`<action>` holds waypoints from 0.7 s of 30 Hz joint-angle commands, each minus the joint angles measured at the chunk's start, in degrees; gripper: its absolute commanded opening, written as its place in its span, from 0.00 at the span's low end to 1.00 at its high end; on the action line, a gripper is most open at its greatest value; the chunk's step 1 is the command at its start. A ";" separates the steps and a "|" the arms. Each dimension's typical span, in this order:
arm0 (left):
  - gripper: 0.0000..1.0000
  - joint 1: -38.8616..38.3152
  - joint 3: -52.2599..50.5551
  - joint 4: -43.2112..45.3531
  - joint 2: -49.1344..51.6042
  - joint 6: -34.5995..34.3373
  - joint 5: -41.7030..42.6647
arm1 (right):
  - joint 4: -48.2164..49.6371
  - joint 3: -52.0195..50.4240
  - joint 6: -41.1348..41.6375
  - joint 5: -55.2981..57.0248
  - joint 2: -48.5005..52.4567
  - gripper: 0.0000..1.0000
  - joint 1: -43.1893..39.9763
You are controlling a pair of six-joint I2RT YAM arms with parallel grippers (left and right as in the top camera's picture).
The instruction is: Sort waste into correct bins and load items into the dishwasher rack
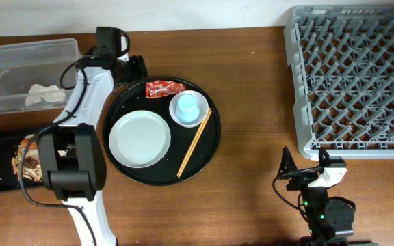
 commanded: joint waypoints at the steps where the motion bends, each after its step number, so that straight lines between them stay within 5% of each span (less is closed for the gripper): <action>1: 0.68 -0.20 0.48 -1.27 3.02 8.00 8.76 | -0.24 -0.42 -0.57 0.48 -0.42 0.98 0.26; 21: 0.66 -0.17 0.48 -1.92 9.25 9.49 10.01 | -0.24 -0.42 -0.57 0.48 -0.42 0.98 0.26</action>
